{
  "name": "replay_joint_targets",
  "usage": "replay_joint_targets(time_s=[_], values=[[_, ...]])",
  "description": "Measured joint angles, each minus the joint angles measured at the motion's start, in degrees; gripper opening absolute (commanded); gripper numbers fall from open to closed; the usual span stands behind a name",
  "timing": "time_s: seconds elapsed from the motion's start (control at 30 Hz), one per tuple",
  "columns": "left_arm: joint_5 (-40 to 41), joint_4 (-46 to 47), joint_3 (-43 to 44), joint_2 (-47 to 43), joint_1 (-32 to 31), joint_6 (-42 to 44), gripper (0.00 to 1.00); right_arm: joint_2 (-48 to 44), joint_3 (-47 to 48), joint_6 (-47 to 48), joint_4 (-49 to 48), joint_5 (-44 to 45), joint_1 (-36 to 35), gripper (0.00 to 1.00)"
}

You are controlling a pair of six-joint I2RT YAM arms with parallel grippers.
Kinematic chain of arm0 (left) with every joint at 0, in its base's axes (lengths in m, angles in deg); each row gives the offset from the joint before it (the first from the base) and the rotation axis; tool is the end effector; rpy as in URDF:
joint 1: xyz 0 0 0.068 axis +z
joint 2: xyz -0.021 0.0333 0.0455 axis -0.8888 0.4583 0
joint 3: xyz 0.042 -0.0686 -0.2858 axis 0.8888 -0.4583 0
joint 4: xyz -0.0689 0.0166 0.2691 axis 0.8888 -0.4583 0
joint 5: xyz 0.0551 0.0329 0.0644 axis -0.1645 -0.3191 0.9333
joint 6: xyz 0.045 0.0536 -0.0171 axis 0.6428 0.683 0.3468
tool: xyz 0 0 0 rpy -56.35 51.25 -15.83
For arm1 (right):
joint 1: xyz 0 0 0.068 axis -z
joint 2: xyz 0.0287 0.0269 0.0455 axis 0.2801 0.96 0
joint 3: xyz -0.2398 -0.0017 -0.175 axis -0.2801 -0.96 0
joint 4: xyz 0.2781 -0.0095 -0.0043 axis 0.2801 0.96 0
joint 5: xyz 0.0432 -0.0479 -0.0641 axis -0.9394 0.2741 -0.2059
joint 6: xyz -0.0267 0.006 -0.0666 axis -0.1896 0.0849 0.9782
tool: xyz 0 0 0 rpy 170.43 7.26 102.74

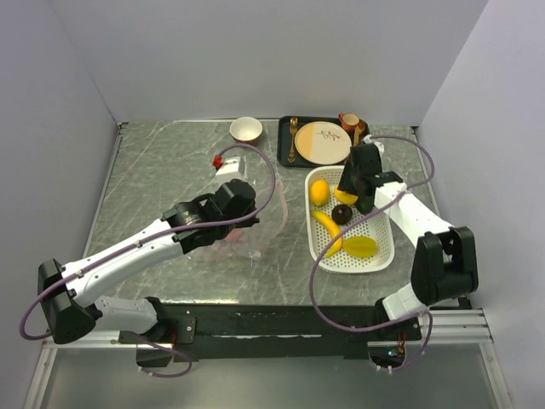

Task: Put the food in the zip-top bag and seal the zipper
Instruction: Pick up the fake fruit from the bin, then place the fake fruit in the zipper food storage bag.

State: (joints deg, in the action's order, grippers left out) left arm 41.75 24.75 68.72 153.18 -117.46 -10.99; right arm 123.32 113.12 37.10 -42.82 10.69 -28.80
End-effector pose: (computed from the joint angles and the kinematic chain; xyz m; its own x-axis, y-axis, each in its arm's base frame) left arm 0.1916 -0.2244 0.3507 -0.6351 -0.2934 -0.7145 0.0571 0.9047 -0.4223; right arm 0.3516 0.0651 0.2554 -0.6663 0.2448 -0.7044 0.2126 0.9677 0.1353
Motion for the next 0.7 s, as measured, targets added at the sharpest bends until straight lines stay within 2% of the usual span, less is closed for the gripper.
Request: replay_joint_targets(time_s=[0.33,0.7], values=[[-0.44,0.37,0.00,1.22,0.00,0.63,0.01,-14.73,-8.50,-4.31,-2.03,-7.04,0.04,0.00],[-1.11,1.31,0.00,1.25,0.00,0.81,0.01,-23.74,-13.31,-7.58,-2.82,-15.96,0.04,0.00]])
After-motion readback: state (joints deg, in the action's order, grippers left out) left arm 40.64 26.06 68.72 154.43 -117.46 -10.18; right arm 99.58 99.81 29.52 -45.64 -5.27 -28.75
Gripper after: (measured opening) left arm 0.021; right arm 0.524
